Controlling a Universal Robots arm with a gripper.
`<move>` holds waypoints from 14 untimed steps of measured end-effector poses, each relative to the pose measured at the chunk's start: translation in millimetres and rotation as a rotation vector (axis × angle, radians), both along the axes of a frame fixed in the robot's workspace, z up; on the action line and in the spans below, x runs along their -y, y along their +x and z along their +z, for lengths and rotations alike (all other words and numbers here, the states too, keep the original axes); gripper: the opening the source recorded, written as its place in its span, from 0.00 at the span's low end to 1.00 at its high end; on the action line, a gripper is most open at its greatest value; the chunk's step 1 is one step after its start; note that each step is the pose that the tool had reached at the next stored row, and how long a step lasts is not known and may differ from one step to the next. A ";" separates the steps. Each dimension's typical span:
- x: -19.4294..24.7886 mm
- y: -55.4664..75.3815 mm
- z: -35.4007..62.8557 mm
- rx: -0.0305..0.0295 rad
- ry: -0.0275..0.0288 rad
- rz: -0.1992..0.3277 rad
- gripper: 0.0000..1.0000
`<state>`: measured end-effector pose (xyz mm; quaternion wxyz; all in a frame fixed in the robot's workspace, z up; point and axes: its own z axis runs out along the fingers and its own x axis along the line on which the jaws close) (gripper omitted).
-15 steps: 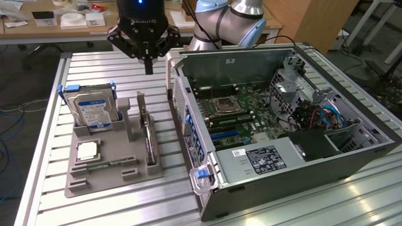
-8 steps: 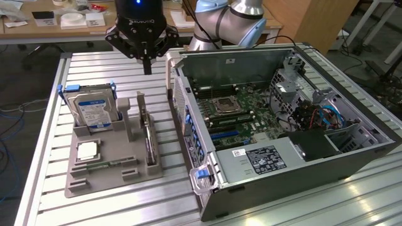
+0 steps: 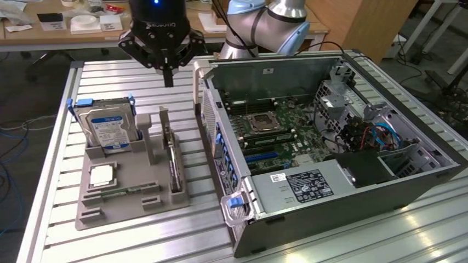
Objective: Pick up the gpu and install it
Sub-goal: 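Reach for the gpu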
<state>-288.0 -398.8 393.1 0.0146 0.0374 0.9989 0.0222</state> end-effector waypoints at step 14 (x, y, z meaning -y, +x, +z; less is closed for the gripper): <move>0.0 -6.9 0.0 0.0005 0.0000 0.000 0.11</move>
